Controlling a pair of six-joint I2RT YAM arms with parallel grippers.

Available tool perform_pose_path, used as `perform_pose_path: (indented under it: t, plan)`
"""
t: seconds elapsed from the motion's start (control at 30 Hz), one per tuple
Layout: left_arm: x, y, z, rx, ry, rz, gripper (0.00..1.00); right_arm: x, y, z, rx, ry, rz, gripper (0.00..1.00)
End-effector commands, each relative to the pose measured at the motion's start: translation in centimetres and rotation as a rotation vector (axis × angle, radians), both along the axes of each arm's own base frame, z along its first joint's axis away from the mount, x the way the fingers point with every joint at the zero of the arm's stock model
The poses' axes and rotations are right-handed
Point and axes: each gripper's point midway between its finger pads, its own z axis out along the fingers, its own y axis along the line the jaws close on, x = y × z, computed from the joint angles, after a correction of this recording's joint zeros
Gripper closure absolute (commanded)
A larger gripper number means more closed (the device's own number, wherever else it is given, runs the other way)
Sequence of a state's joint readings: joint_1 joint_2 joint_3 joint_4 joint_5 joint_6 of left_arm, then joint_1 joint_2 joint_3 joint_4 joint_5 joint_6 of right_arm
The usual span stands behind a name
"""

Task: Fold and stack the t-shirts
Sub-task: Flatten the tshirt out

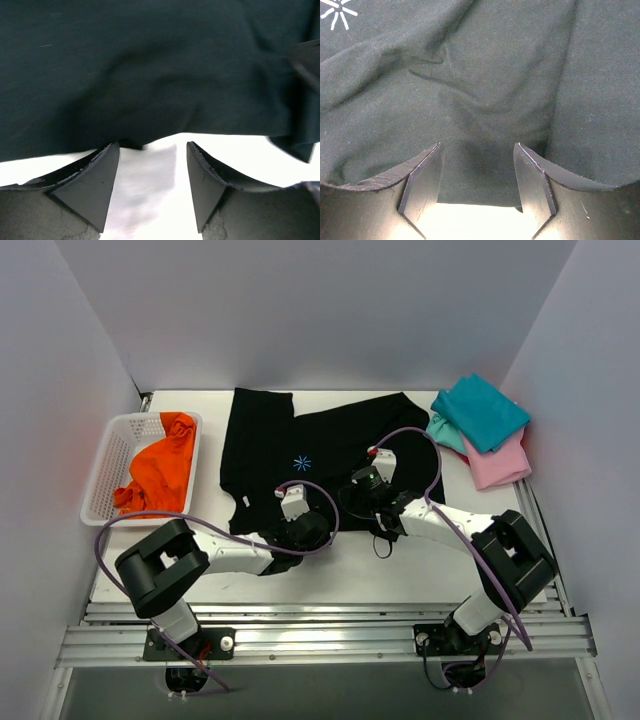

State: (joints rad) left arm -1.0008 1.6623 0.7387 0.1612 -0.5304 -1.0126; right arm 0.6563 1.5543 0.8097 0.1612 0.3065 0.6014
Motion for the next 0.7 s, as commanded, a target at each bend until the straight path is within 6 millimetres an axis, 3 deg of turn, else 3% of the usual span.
perform_pose_path:
  t: [0.0,0.1,0.3,0.47,0.67]
  plan:
    - [-2.0,4.9,-2.0,0.218,0.043,0.032,0.34,0.6,0.4,0.6,-0.004,-0.016,-0.01,0.46]
    - [-2.5,6.6,-2.2,0.312,0.039,0.065,0.35,0.6,0.4,0.5,-0.003,-0.015,-0.007,0.46]
    - [-2.8,7.3,-3.9,0.368,0.064,0.091,0.38,0.5,0.5,0.5,-0.002,-0.009,-0.003,0.46]
    - [-2.7,6.6,-4.9,0.368,0.067,0.082,0.38,0.5,0.5,0.6,-0.001,-0.011,-0.003,0.46]
    - [-2.6,4.1,-4.4,0.353,0.047,0.042,0.38,0.5,0.5,0.1,-0.008,0.0,-0.002,0.46]
